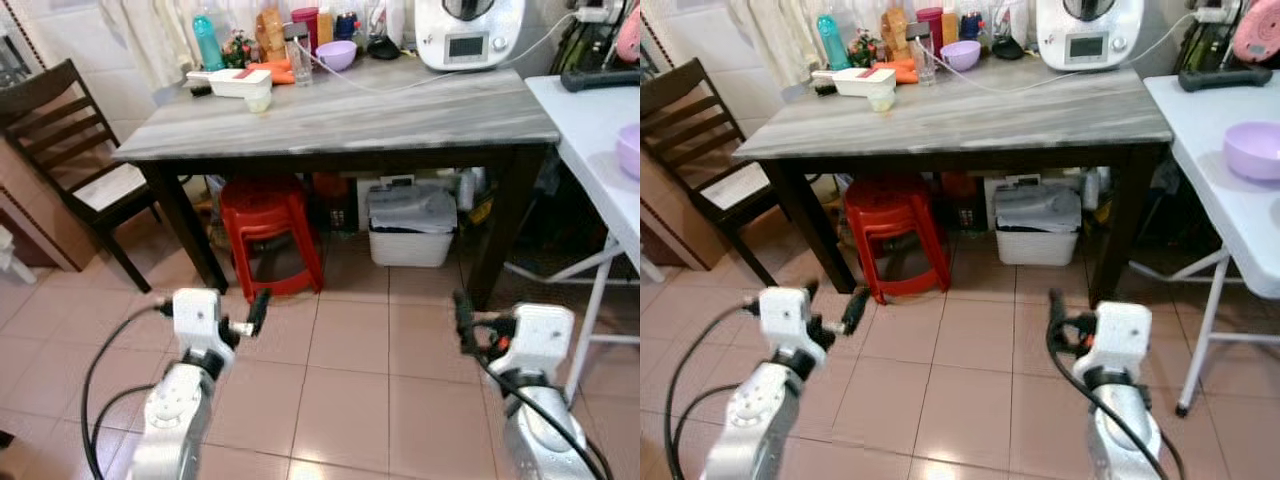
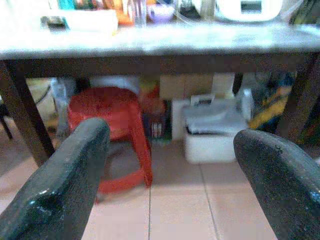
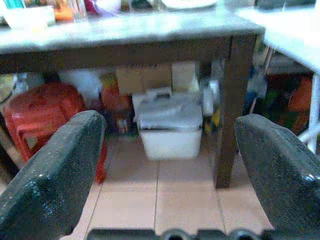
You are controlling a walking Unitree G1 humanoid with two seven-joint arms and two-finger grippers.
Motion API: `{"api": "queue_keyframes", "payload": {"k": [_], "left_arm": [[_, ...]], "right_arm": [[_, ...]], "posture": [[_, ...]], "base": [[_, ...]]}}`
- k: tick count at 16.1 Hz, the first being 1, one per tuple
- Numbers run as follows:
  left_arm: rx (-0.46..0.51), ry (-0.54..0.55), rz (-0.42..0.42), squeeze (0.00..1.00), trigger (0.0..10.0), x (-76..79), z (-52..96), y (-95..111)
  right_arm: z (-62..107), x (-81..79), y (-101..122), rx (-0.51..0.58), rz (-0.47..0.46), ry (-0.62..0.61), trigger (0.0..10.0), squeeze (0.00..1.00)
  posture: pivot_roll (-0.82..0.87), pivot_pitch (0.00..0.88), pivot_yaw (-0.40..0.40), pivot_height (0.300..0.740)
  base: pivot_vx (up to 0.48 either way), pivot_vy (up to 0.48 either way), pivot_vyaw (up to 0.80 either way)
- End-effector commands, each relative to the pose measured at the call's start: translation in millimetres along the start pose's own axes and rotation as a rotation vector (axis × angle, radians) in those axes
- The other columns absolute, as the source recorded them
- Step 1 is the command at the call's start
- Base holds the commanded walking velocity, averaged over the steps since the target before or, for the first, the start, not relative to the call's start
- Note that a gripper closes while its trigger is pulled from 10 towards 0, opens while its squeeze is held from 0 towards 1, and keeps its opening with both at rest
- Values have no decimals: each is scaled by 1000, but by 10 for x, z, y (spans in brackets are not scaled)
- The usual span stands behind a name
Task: Setting the table
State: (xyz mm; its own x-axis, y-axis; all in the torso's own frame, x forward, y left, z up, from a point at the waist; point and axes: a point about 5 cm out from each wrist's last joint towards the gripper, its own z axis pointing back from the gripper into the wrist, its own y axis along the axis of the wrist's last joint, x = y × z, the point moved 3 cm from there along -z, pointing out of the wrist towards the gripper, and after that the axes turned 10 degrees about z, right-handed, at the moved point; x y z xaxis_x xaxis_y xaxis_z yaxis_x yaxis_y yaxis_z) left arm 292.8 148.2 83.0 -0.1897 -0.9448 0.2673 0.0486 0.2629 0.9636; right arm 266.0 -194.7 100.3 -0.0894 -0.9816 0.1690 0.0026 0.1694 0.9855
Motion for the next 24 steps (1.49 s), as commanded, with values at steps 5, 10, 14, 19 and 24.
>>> {"api": "queue_keyframes", "payload": {"k": [5, 10, 14, 19, 24], "left_arm": [[-14, 12, 9, 0, 10000, -54, 30, 32], [-23, -6, 20, 0, 10000, -22, 23, 39], [-37, -6, 22, 0, 10000, -37, 43, 13], [-36, -16, 25, 0, 10000, -24, 21, 21], [-43, -27, 27, 0, 10000, -1, 10, 7]], "right_arm": [[15, -76, 250, 77, 9, 20, 10000, 0], [42, -27, 287, 84, 29, 0, 10000, 0], [48, -26, 260, 71, 23, 1, 10000, 0], [26, -51, 249, 64, 13, 8, 10000, 0], [33, -91, 216, 52, 6, 21, 10000, 0]], "posture": [[-94, 0, 124, 740], [-99, 0, 123, 740], [-98, 0, 121, 740], [-96, 0, 124, 740], [-100, 0, 128, 740]], "base": [[0, -329, 0], [0, -323, 0], [0, -409, 0], [0, -441, -218], [0, -440, -516]]}}
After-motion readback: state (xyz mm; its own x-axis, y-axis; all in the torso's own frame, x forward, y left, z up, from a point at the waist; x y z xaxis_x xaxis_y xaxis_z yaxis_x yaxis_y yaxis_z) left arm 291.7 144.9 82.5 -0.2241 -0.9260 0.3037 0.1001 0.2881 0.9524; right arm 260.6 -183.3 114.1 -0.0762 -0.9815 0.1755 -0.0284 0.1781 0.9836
